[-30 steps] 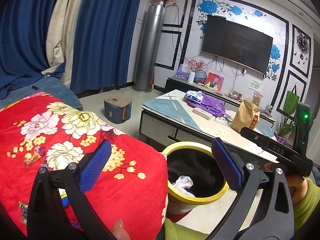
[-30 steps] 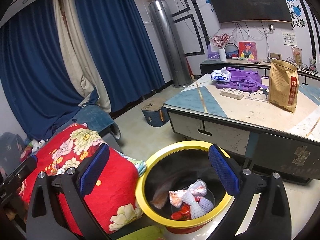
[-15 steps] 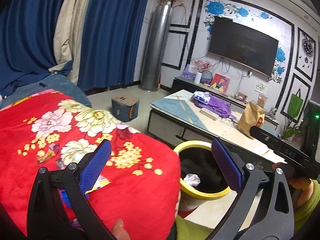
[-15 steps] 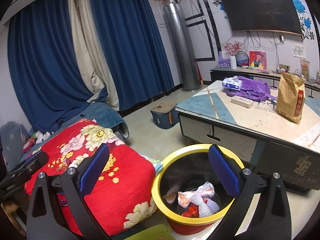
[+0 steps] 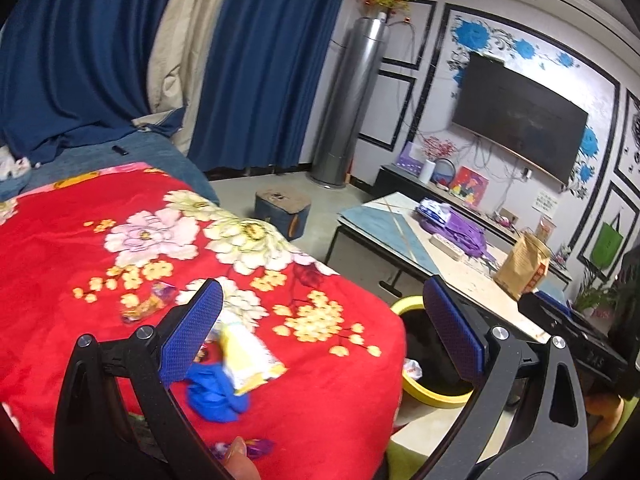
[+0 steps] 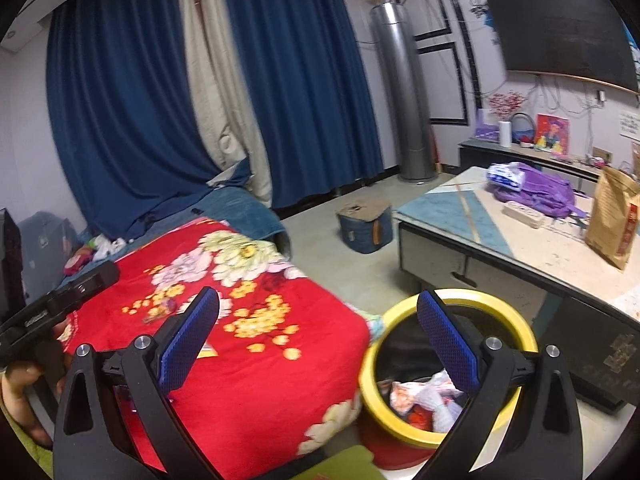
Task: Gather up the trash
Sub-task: 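Move both tools back over the bed toward the chip bag and wrappers, then close the right tool on the white-yellow chip bag while the left grasps a purple wrapper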
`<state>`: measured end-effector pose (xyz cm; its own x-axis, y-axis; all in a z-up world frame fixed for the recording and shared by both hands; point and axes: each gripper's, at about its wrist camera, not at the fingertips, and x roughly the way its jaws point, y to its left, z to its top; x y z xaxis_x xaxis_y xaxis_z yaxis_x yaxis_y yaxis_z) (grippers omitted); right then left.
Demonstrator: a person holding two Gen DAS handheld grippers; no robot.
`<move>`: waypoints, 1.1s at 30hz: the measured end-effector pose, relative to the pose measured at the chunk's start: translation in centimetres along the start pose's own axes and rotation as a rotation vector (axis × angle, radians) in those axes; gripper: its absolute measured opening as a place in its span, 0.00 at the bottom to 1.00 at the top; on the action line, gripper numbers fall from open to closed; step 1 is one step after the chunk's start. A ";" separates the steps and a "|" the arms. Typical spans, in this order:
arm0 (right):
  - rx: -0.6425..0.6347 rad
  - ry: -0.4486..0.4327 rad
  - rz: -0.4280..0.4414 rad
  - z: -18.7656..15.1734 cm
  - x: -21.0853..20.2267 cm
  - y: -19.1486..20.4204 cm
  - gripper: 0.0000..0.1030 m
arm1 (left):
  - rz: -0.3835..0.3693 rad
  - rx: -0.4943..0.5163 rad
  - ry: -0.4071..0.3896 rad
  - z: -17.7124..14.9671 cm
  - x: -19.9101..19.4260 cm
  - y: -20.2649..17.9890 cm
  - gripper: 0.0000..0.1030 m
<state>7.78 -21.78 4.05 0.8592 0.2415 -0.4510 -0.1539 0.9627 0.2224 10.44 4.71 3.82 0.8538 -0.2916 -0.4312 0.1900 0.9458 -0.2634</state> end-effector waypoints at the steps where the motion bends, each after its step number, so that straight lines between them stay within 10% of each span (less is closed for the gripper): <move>1: -0.004 0.004 0.013 0.1 0.3 0.6 0.94 | 0.006 -0.006 -0.003 0.2 -0.1 0.5 0.89; 33: -0.232 0.304 0.269 -3.2 12.9 15.0 0.94 | 0.261 -0.309 0.104 -2.0 0.3 19.7 0.89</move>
<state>15.02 -3.78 -1.23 0.5969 0.4776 -0.6447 -0.4866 0.8543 0.1824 13.47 22.94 -3.20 0.7975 -0.0759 -0.5985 -0.1942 0.9070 -0.3738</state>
